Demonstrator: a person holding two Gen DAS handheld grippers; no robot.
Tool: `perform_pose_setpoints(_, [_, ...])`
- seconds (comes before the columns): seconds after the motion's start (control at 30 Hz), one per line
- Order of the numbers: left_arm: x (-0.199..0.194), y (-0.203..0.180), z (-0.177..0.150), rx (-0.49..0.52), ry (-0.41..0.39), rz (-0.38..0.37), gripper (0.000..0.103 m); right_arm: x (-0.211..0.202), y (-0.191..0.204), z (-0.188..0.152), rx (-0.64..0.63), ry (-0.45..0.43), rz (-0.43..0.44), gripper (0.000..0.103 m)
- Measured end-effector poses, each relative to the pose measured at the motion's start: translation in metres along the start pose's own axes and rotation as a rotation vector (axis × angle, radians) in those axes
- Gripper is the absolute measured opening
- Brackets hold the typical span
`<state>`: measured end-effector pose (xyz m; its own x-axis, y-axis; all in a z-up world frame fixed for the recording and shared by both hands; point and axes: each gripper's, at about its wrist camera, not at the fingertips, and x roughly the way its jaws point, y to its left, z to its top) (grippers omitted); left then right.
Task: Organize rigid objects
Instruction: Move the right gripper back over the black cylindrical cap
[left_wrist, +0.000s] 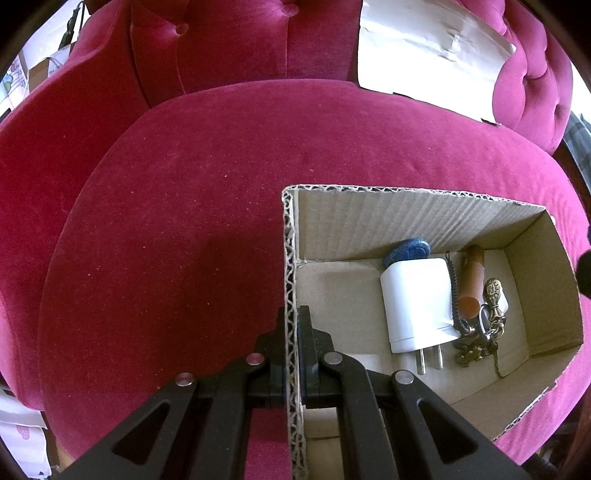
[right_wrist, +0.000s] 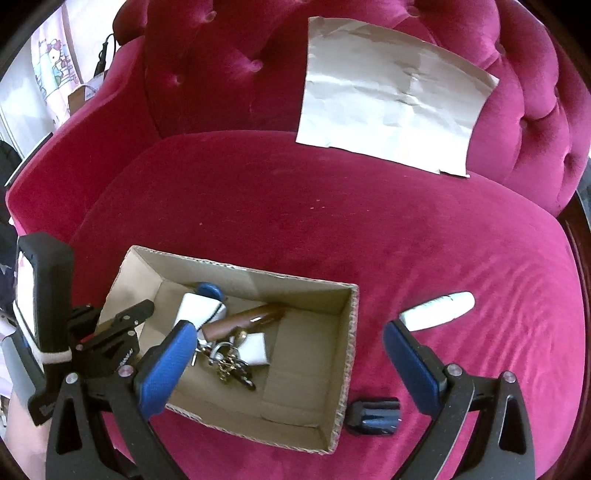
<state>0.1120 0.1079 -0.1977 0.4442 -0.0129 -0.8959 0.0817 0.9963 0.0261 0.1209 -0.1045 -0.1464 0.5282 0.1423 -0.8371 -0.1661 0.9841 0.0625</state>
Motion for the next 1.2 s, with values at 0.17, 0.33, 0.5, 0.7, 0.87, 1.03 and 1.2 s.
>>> perform_pose_setpoints(0.17, [0.0,-0.001,0.0,-0.004,0.001,0.0,0.003,-0.008,-0.015,-0.009,-0.011,-0.003,-0.021,0.103])
perform_pose_setpoints(0.33, [0.001,-0.001,0.0,-0.005,0.001,0.002,0.003,-0.012,-0.033,-0.016,0.002,0.004,-0.029,0.103])
perform_pose_setpoints(0.5, [0.001,-0.001,0.0,-0.005,0.0,0.002,0.003,-0.015,-0.046,-0.024,0.003,0.011,-0.043,0.103])
perform_pose_setpoints(0.7, [0.001,0.0,0.0,-0.007,0.001,0.001,0.003,-0.019,-0.06,-0.034,-0.003,0.021,-0.05,0.103])
perform_pose_setpoints(0.87, [0.0,-0.001,0.0,-0.006,-0.001,0.004,0.003,-0.018,-0.068,-0.047,-0.014,0.036,-0.064,0.103])
perform_pose_setpoints(1.03, [0.0,-0.001,-0.001,-0.006,-0.001,0.005,0.003,-0.015,-0.074,-0.059,-0.024,0.053,-0.055,0.103])
perform_pose_setpoints(1.2, [0.0,-0.001,0.0,-0.007,-0.001,0.004,0.003,-0.01,-0.077,-0.068,-0.035,0.071,-0.062,0.103])
